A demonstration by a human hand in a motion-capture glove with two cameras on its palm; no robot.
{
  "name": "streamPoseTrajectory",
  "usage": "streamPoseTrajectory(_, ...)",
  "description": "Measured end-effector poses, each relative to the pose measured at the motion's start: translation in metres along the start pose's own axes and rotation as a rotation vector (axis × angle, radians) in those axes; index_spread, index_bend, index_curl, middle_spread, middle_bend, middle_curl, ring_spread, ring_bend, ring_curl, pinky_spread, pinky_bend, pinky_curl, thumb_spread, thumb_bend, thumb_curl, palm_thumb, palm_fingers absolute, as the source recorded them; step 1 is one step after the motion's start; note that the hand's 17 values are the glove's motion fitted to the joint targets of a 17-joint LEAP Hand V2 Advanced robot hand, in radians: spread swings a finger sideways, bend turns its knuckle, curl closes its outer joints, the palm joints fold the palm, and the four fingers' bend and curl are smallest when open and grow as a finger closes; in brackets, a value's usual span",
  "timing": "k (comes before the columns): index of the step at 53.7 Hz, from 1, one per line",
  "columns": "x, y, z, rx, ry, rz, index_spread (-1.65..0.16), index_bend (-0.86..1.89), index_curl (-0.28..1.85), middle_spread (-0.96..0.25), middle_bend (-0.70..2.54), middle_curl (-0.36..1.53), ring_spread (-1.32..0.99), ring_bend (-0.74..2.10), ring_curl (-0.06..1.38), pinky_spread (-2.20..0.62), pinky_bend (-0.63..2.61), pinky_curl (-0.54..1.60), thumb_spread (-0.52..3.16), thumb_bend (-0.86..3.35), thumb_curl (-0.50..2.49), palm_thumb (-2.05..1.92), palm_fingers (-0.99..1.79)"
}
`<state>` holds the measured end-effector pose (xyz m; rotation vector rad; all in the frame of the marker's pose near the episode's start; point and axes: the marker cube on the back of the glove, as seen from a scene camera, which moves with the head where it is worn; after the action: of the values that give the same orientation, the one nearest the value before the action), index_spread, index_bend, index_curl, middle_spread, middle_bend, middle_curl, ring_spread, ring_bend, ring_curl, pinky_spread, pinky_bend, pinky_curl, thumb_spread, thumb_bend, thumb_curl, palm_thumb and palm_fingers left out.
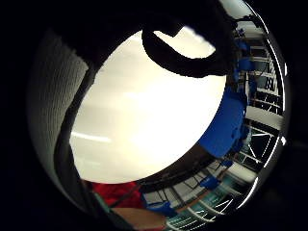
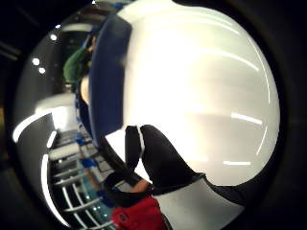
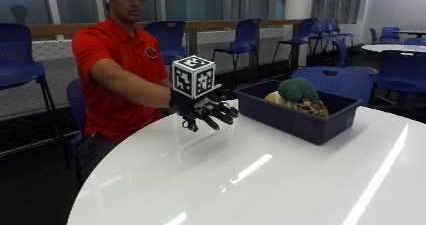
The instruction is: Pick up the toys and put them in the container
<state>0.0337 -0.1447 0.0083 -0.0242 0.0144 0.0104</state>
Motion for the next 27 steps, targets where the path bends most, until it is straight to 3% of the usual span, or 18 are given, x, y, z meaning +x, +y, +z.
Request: streamPoseTrajectory(27,0.024,0.020,0.016,0.004,-0.026,0.029,-0.34,0.14,0.24,-0.05,0.13,0.24,0.01,0.16,0.24,0.12,0.80,0.31,1.08,-0.06,0.22,-0.06,-0.19)
